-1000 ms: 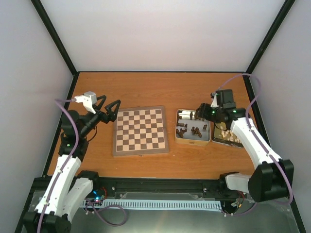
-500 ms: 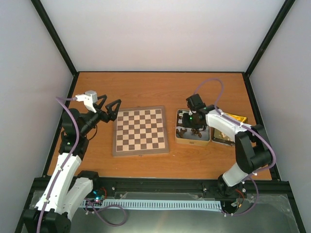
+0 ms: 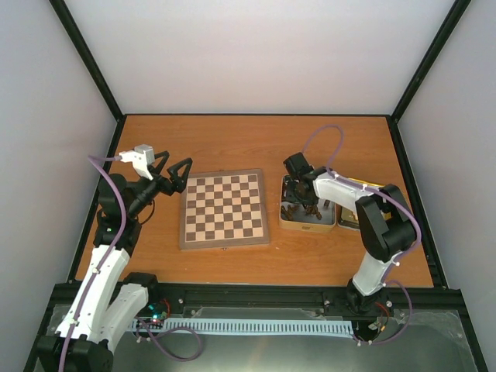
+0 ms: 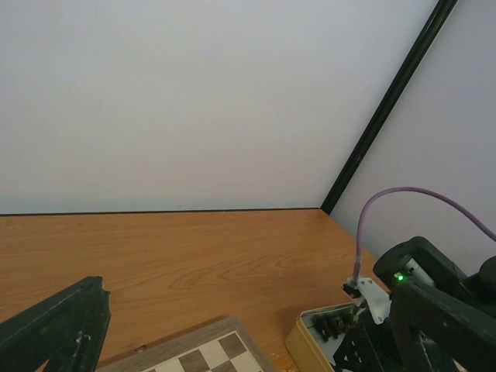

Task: Set up the chess pieces on the board
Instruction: Pick up the chess piece from the storage box, then place the chess piece on the chessboard.

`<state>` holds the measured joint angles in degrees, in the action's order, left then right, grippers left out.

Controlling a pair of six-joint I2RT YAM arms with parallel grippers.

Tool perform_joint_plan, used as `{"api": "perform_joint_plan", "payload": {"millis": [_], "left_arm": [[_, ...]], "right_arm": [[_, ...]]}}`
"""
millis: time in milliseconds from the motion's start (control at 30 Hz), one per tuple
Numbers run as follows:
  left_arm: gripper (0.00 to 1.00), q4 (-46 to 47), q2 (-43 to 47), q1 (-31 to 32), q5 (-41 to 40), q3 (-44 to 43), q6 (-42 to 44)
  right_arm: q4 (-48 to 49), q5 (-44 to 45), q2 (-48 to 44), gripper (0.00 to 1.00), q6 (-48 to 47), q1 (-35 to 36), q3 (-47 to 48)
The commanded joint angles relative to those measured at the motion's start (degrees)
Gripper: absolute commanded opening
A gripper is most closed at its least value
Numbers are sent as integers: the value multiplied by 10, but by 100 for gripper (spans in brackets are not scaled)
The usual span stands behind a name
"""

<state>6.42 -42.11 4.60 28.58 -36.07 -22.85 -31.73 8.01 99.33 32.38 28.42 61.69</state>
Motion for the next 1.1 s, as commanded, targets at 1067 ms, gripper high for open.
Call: {"api": "perform_joint_plan", "payload": {"millis": [1067], "left_arm": [[100,-189,70,-5,-507,-61,-58]], "right_arm": [[-5,-108,101,9,0,287,261]]}}
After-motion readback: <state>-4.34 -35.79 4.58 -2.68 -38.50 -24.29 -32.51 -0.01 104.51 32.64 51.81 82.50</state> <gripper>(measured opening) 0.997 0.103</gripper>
